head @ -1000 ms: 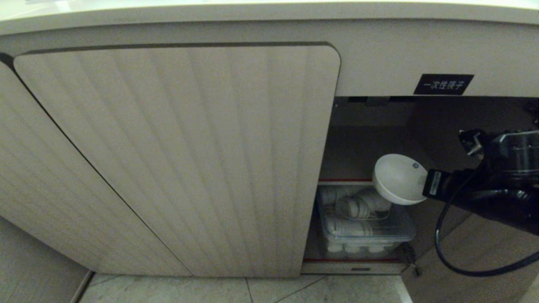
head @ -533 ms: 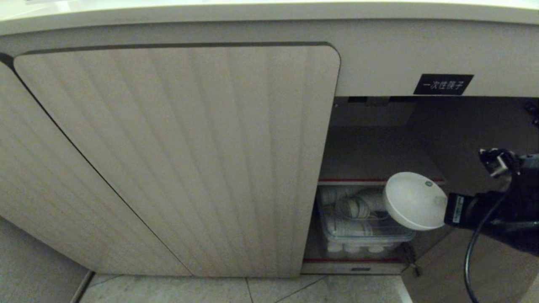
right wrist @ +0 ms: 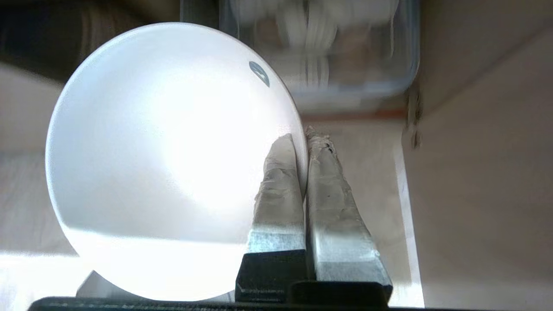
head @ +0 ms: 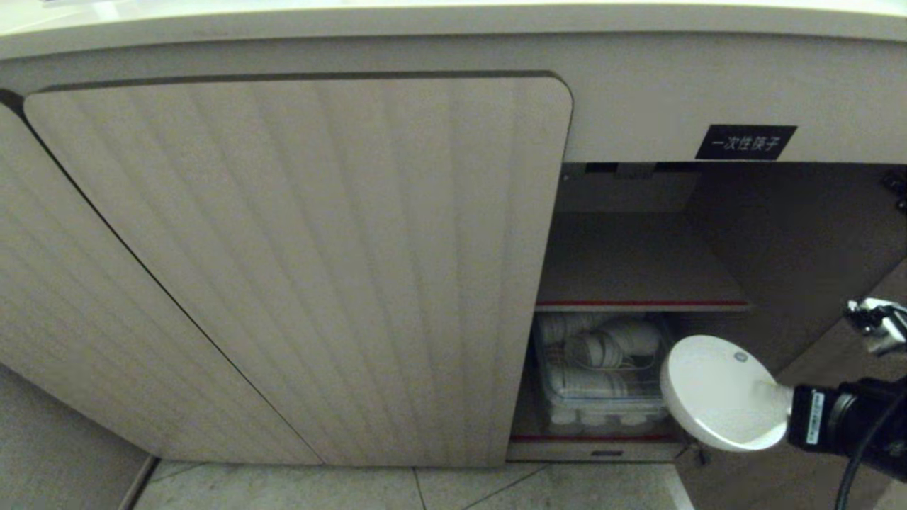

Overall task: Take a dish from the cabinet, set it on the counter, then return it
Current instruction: Place it on the table

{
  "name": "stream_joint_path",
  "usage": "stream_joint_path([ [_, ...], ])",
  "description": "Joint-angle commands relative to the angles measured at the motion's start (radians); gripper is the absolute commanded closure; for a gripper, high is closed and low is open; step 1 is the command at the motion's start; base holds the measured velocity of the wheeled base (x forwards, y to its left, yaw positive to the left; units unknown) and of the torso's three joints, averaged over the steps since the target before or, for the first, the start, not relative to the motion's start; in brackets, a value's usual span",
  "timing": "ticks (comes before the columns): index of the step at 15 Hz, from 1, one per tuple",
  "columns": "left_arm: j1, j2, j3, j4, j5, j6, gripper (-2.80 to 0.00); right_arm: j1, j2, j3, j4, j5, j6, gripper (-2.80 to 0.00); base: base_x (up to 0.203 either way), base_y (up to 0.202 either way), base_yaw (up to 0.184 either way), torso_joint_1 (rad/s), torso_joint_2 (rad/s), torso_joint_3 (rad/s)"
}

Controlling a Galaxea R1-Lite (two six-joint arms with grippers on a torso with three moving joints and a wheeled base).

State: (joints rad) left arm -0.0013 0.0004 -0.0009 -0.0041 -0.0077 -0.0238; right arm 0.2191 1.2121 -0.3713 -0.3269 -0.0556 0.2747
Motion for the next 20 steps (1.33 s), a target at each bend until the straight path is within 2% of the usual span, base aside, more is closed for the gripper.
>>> stream_joint_path([
  [1, 0.0, 0.0, -0.001, -0.001, 0.0, -0.001, 0.0, 0.0, -0.055, 0.026, 0.028, 0.007, 0.002, 0.0, 0.0, 0.0, 0.0, 0.0, 0.0, 0.0],
  [9, 0.0, 0.0, -0.001, -0.001, 0.0, -0.001, 0.0, 0.009, -0.151, 0.125, 0.092, 0.043, -0.022, 0.0, 0.0, 0.0, 0.0, 0.0, 0.0, 0.0],
  [20, 0.0, 0.0, 0.001, -0.001, 0.0, -0.001, 0.0, 0.012, -0.129, 0.118, 0.077, 0.048, -0.022, 0.0, 0.0, 0.0, 0.0, 0.0, 0.0, 0.0],
])
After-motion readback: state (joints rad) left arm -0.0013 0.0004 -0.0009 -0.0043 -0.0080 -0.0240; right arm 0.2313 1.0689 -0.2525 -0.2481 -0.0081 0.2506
